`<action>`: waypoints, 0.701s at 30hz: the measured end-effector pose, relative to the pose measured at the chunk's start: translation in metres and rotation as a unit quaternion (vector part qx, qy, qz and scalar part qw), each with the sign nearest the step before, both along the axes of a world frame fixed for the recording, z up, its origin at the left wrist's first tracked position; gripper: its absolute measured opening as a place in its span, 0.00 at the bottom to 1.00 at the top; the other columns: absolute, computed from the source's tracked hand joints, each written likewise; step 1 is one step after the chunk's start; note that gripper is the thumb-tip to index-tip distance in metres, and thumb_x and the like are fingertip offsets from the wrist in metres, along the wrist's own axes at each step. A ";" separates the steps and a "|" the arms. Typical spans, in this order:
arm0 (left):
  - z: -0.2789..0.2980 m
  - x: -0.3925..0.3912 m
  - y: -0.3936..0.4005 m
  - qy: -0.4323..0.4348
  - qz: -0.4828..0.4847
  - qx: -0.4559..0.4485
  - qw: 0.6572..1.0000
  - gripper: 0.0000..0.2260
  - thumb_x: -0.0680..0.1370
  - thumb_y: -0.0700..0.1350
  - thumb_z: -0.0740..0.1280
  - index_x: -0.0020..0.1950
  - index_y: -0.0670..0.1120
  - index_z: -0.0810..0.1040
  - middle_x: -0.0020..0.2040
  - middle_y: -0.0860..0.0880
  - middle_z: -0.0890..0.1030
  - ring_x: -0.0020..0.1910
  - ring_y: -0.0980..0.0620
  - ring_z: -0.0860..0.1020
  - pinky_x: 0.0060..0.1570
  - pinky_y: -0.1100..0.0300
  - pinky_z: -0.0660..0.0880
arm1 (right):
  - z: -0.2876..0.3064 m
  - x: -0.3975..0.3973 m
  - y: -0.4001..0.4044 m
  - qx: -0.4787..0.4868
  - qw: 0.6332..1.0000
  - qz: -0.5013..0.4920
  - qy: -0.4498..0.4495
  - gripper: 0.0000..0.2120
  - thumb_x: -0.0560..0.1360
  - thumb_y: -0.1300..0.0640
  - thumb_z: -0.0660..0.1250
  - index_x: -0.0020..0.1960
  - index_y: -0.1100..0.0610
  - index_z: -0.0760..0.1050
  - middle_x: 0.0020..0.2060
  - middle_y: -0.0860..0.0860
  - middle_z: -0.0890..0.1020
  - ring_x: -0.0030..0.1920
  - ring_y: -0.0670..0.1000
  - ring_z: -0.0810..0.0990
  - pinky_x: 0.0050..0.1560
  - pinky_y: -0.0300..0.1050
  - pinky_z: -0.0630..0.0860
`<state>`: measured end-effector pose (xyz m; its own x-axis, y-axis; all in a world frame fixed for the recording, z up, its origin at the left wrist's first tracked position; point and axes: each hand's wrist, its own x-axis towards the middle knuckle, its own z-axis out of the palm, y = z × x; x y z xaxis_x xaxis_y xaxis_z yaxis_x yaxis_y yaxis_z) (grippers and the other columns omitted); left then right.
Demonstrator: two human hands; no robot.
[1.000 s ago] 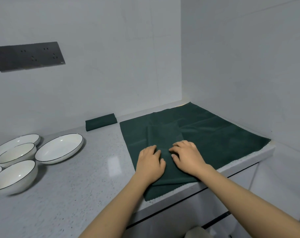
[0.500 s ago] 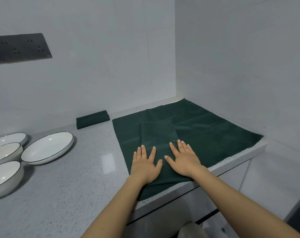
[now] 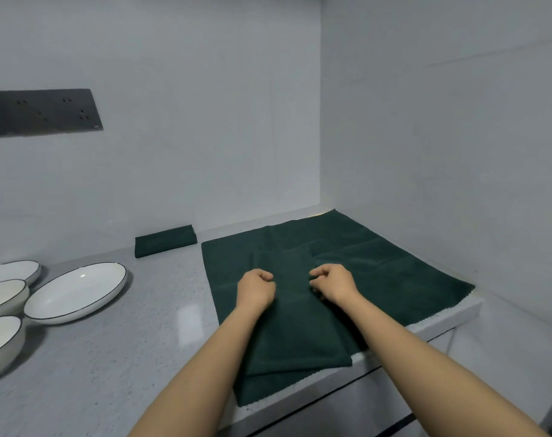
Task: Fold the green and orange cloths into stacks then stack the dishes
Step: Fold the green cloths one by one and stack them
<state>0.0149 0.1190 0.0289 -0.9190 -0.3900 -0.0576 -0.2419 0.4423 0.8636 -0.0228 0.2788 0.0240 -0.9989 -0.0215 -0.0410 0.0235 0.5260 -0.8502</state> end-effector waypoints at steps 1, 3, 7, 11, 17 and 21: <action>0.001 -0.006 -0.001 0.003 0.014 0.002 1.000 0.06 0.74 0.37 0.63 0.47 0.47 0.76 0.48 0.45 0.83 0.43 0.49 0.82 0.49 0.59 0.77 | 0.003 -0.009 -0.002 -0.019 1.000 -0.011 -0.011 0.11 0.71 0.66 0.68 0.54 0.62 0.79 0.31 0.50 0.79 0.24 0.44 0.75 0.31 0.35 0.74; -0.011 -0.005 -0.003 -0.011 0.036 -0.002 0.999 0.05 0.75 0.39 0.63 0.50 0.45 0.76 0.42 0.46 0.82 0.34 0.51 0.80 0.42 0.61 0.76 | -0.004 -0.013 -0.002 -0.038 0.998 -0.027 -0.029 0.11 0.72 0.66 0.68 0.55 0.62 0.77 0.29 0.51 0.78 0.18 0.43 0.72 0.25 0.33 0.72; -0.027 -0.015 -0.009 0.023 0.078 -0.043 0.996 0.09 0.77 0.43 0.64 0.56 0.42 0.75 0.44 0.45 0.82 0.37 0.50 0.82 0.43 0.57 0.77 | -0.012 -0.020 -0.004 -0.042 0.998 -0.050 -0.017 0.13 0.74 0.60 0.70 0.56 0.59 0.73 0.31 0.51 0.79 0.22 0.44 0.74 0.23 0.30 0.67; -0.026 -0.029 -0.014 0.019 0.117 -0.032 0.992 0.13 0.79 0.46 0.64 0.61 0.44 0.69 0.52 0.40 0.79 0.25 0.56 0.78 0.26 0.64 0.68 | -0.012 -0.031 -0.008 -0.024 0.998 -0.062 -0.008 0.15 0.75 0.58 0.69 0.59 0.60 0.71 0.32 0.52 0.79 0.22 0.43 0.74 0.25 0.33 0.67; -0.029 -0.039 -0.016 0.016 0.160 0.009 0.987 0.06 0.78 0.38 0.60 0.52 0.46 0.66 0.49 0.36 0.79 0.22 0.53 0.77 0.22 0.64 0.68 | -0.013 -0.040 -0.011 -0.035 0.993 -0.111 -0.038 0.12 0.76 0.63 0.66 0.36 0.56 0.68 0.28 0.52 0.78 0.24 0.46 0.75 0.26 0.37 0.72; -0.029 -0.039 -0.016 0.012 0.170 0.060 0.984 0.03 0.79 0.36 0.61 0.51 0.42 0.70 0.37 0.41 0.82 0.19 0.55 0.75 0.24 0.63 0.69 | -0.015 -0.040 -0.011 -0.070 0.988 -0.130 -0.051 0.11 0.76 0.64 0.64 0.36 0.56 0.69 0.32 0.51 0.80 0.20 0.43 0.75 0.22 0.33 0.70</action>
